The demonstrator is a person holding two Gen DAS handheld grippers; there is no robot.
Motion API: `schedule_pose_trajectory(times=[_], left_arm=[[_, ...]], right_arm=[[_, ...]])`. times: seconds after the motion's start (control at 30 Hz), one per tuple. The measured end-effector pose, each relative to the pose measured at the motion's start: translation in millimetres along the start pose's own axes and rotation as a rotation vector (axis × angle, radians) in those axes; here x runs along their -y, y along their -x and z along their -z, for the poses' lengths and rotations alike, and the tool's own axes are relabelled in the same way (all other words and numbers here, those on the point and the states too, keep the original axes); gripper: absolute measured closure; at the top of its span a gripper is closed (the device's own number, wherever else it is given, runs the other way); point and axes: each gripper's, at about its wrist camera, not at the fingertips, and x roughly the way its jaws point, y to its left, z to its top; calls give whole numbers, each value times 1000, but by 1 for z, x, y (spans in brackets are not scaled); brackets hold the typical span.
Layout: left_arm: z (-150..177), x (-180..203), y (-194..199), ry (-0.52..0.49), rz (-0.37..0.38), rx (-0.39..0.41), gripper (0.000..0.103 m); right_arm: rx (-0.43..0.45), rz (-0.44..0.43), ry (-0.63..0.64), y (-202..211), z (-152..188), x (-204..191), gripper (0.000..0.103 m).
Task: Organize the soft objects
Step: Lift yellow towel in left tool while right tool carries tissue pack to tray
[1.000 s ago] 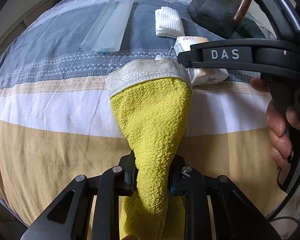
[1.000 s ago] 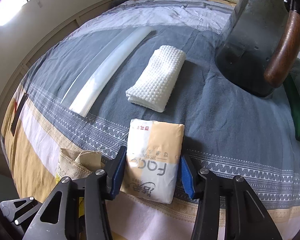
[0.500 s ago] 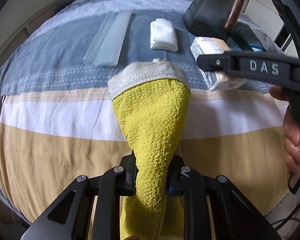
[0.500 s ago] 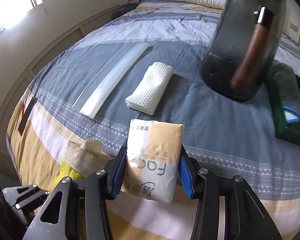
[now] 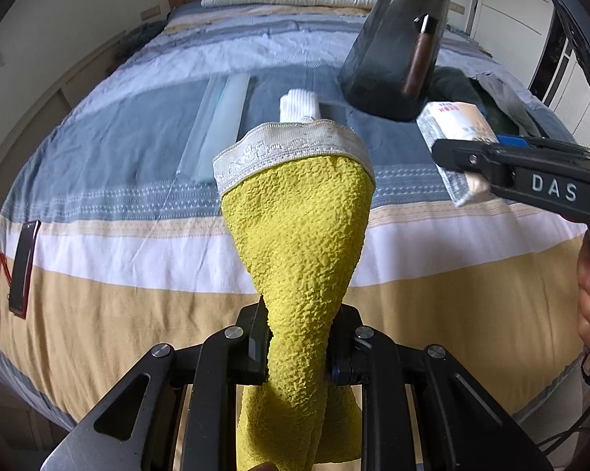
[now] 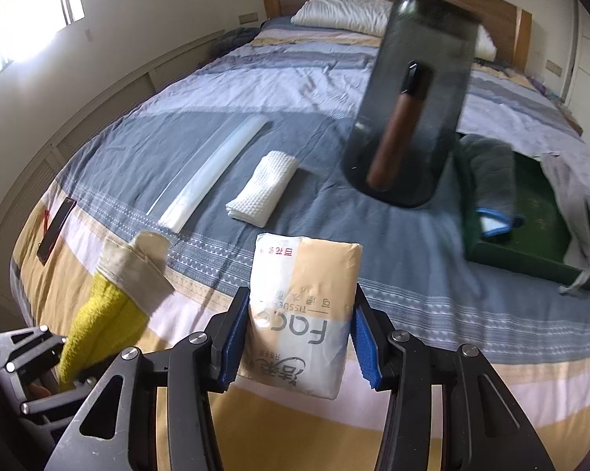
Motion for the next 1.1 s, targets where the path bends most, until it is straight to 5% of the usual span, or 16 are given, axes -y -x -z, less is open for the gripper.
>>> schedule_pose_trajectory(times=[0.67, 1.1], left_arm=[[-12, 65, 41, -114, 38, 81, 85], [-37, 151, 33, -230, 167, 42, 85]], right_arm=[[100, 74, -33, 114, 40, 49, 56], [120, 180, -146, 163, 76, 140, 56]])
